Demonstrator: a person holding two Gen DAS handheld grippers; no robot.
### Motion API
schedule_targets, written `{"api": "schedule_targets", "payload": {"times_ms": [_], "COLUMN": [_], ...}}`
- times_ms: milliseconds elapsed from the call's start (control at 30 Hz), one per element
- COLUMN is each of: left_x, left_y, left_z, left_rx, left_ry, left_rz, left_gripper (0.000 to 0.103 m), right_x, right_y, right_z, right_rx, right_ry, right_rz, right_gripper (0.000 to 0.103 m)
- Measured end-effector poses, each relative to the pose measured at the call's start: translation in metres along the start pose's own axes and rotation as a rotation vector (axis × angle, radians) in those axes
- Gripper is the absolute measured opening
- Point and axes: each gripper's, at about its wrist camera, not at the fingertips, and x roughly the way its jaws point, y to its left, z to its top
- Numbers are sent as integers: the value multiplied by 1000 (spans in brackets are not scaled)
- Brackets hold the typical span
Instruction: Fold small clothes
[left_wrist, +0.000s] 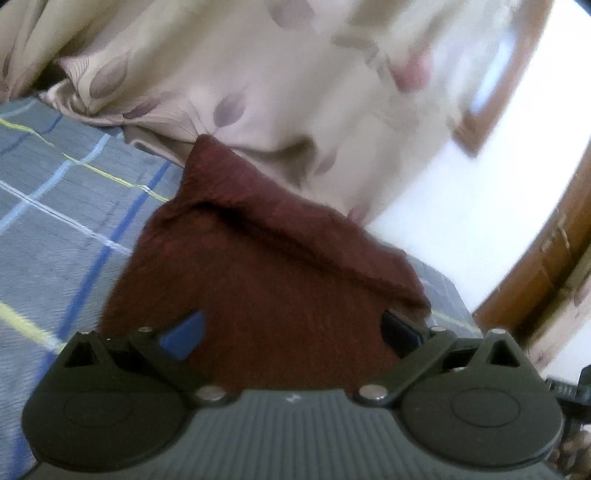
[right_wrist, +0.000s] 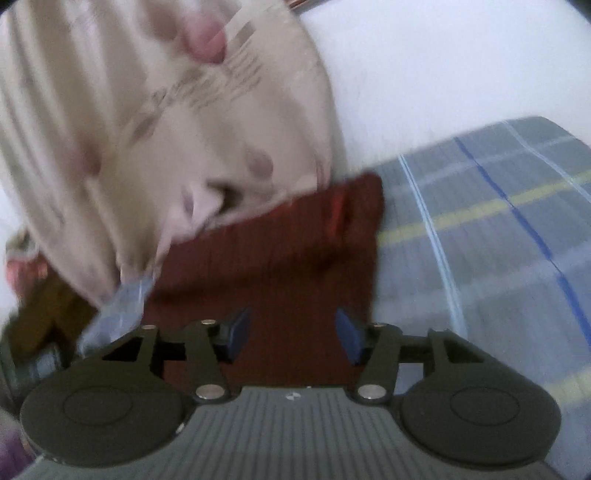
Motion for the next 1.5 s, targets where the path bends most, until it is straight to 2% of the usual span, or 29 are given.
{"api": "schedule_targets", "payload": {"times_ms": [167,233,333,400,500,567,633,700,733,800,833,867,900,967,1067,1267,1500], "left_x": [-48,-66,-86,-93,-93,-92,-88,-82,-79,-75,-72,-65,-61,-57,-66,-91,-112], "left_y": [12,24,44,55,63,57,48,39,36,39,44,50,57,64,51,44,43], "left_z": [-8,-14,-27,-34,-46,-55,-61,-64,-64,-63,-62,-61,-62,-64,-65,-57,-62], "left_rx": [97,84,33,-11,-76,-46,14,68,80,46,8,-41,-85,-150,-70,-91,-90], "left_ry": [13,22,50,80,156,172,193,211,209,190,194,212,213,194,156,78,73], "left_rz": [48,64,99,82,-2,-53,-86,-119,-123,-140,-157,-154,-138,-164,-163,-177,-163], "left_gripper": [103,103,103,103,103,103,102,102,101,86,50,20,16,16,14,13,13], "right_x": [-52,-62,-69,-71,-67,-63,-58,-54,-52,-47,-47,-47,-48,-49,-51,-61,-74], "right_y": [-4,-2,0,3,6,13,15,13,11,6,5,5,4,2,-4,-1,5], "right_z": [-67,-86,-104,-109,-111,-112,-110,-110,-111,-114,-115,-115,-116,-118,-121,-123,-121], "right_rx": [22,37,77,69,81,58,66,103,119,165,182,190,196,224,270,303,301], "right_ry": [79,91,95,76,93,107,119,131,138,147,148,148,145,138,123,87,66], "right_rz": [-52,-56,-9,-12,30,43,63,74,69,90,102,108,110,119,134,183,214], "right_gripper": [57,57,57,57,57,57,51,23,18,14,14,13,13,12,12,12,12]}}
